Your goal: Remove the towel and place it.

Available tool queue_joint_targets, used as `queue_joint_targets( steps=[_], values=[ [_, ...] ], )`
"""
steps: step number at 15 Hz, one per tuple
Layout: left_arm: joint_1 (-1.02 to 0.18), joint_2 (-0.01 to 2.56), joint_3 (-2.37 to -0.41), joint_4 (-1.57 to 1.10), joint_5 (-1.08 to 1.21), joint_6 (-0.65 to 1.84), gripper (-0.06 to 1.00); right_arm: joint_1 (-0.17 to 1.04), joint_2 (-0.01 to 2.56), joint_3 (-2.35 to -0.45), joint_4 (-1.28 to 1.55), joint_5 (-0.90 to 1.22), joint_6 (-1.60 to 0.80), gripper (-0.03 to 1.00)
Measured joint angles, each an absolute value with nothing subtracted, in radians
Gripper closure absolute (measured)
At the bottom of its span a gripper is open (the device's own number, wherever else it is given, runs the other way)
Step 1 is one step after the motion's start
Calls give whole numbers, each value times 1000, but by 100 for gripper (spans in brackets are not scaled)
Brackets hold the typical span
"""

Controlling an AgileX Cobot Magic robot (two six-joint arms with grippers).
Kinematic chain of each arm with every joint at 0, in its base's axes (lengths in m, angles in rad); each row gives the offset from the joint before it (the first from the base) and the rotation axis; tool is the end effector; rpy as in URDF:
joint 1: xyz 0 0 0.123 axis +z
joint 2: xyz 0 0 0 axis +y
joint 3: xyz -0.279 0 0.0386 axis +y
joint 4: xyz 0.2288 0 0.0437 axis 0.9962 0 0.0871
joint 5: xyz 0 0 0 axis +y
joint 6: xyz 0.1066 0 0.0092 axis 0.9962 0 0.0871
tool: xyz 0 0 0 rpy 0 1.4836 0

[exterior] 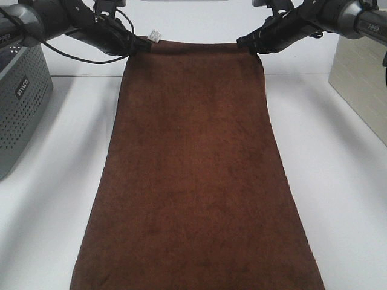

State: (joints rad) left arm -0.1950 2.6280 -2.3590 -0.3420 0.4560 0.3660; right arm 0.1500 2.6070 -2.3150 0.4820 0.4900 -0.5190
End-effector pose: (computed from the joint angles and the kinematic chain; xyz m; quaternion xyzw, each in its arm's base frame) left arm 0.5665 -0.1280 0.1467 0.1449 0.8742 -0.0973 0.4532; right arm 0.5648 0.1090 0.1450 -0.1536 0.8777 0.1122 0.4399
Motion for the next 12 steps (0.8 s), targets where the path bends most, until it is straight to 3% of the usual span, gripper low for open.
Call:
queue_joint_targets(
  steps=[12],
  values=[
    [-195,2703,-2359,-338,323,371,94,150,2685,-2315,493,390,-544,96]
  ],
)
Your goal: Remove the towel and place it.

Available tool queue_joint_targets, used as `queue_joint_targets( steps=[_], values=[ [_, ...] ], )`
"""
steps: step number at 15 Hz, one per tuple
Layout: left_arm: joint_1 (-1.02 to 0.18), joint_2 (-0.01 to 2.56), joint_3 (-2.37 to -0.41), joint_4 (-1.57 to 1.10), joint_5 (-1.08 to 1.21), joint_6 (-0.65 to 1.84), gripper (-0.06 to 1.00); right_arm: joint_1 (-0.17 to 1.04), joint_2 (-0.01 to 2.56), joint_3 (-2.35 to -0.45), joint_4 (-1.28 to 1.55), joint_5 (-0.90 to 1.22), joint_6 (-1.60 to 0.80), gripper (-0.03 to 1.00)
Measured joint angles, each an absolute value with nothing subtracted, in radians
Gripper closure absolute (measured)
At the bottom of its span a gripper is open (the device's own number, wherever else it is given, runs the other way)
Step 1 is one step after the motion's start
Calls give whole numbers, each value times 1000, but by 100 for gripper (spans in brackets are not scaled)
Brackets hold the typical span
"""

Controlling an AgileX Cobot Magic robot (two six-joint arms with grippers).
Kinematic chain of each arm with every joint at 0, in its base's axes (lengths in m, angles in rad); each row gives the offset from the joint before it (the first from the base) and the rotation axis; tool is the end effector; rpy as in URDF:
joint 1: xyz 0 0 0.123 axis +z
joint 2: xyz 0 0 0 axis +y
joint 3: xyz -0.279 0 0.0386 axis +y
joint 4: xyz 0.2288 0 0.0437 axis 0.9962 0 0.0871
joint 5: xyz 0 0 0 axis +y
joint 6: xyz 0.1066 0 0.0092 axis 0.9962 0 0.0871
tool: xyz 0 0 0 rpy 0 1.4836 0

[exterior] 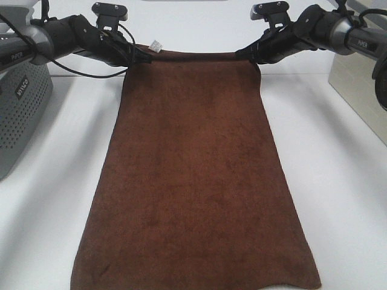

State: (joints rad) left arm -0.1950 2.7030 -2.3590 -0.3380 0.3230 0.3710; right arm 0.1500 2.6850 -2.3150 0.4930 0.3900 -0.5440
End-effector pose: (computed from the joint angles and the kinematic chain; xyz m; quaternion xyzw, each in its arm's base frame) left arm 0.5757 -0.1252 0.1137 0.1318 0.8648 -0.0811 0.4777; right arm 0.5721 0.1060 0.1073 -0.1438 0.8770 0.0956 0.4483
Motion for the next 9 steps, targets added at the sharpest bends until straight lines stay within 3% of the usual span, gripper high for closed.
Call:
queue_joint_targets(
  steps=[7,9],
  values=[
    [-198,2750,-2359,-346,245,371,94,150,2701,-2315,530,365,-544,96],
    [-198,2756,-2359,-347,231,371,91,150,2701,-2315,546,359,-544,89]
  ],
)
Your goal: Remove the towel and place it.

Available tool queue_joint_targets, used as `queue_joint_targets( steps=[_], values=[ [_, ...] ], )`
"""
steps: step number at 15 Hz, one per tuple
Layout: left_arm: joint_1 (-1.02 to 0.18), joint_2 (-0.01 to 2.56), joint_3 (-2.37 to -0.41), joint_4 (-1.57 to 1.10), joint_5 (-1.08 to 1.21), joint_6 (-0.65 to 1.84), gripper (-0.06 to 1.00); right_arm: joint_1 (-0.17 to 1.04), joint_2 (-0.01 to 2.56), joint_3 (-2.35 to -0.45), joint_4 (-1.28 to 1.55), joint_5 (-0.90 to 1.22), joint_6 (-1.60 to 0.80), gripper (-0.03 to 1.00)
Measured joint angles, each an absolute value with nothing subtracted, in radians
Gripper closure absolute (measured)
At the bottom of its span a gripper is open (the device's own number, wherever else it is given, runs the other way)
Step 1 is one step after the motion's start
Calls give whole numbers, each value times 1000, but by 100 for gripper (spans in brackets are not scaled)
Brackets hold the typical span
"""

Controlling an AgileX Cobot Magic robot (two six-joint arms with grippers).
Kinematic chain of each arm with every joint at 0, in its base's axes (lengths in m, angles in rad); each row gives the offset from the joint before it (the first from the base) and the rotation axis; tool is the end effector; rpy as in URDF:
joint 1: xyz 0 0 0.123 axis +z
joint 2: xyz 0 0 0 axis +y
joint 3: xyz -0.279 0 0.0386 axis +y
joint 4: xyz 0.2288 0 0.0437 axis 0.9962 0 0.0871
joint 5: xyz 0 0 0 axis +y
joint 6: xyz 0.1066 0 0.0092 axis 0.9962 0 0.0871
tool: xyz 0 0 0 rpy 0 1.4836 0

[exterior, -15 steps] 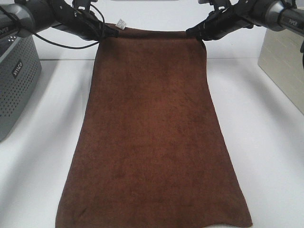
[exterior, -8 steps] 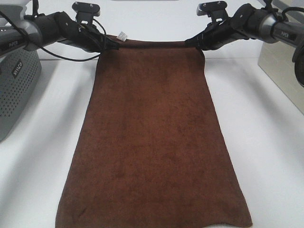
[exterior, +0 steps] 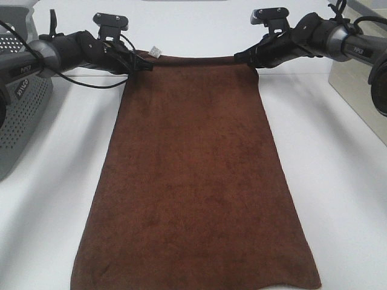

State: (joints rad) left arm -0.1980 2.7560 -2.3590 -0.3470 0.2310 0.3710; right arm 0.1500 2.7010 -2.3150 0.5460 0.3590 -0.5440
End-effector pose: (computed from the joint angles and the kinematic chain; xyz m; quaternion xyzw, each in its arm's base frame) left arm 0.5798 -0.1249 0.0902 0.1189 0.8584 -0.0748 0.4934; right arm 0.5740 0.1065 0.1011 -0.1201 0.8757 0.1094 0.4547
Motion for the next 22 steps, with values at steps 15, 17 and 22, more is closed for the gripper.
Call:
queue_joint_targets(
  steps=[15,17,22],
  values=[
    [-198,2768,-2359,-350,138,368,28,150,2702,-2314,563,290,-571,29],
    [-198,2768,-2359,-351,139,367,28,149,2712,-2311,563,288,-571,29],
    [-198,2768,-2359,-353,140,367,28,149,2772,-2304,557,306,-573,29]
  ],
)
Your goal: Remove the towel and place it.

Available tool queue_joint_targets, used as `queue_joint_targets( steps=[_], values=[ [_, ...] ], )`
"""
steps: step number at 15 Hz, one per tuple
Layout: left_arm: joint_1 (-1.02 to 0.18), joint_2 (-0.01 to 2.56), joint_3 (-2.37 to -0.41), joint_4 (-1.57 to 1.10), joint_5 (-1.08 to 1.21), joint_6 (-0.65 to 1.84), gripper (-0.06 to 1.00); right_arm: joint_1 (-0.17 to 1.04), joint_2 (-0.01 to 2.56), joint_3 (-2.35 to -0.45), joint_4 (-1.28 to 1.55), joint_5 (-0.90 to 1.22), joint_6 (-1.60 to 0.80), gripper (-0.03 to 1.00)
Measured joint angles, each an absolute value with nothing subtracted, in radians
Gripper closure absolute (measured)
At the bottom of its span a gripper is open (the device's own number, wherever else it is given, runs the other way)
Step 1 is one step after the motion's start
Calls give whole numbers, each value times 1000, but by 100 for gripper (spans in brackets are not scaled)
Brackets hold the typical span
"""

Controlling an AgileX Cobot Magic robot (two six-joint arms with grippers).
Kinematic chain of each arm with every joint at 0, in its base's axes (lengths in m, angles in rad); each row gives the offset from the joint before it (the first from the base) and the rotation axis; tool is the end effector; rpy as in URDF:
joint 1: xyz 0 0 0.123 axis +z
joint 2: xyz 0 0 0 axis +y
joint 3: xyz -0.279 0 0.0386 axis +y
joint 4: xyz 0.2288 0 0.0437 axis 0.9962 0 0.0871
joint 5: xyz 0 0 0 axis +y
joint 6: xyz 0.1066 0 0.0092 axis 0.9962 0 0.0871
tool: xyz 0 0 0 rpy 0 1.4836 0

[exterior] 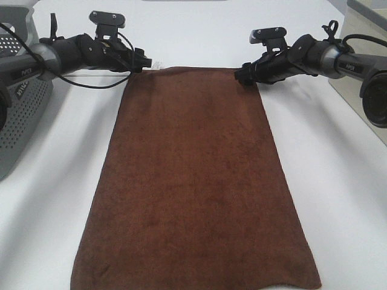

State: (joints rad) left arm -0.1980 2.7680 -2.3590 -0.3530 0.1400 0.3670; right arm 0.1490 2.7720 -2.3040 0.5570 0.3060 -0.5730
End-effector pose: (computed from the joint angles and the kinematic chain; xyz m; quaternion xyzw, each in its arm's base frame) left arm 0.5845 -0.1226 0.0911 0.1037 0.8414 -0.0682 0.5260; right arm 0.5735 0.1034 0.0602 -0.1184 0.8842 0.0963 0.4414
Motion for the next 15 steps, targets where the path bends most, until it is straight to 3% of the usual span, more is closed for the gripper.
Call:
queue_joint_targets(
  steps=[10,14,15],
  values=[
    [-198,2702,-2359,-353,193,367,27,149,2608,-2305,564,409,-572,29],
    [-198,2583,-2359,-288,509,350,26,149,2472,-2306,532,638,-449,23],
    [-196,2494,-2359,-191,699,267,18,149,2375,-2306,395,781,-293,16]
  ],
)
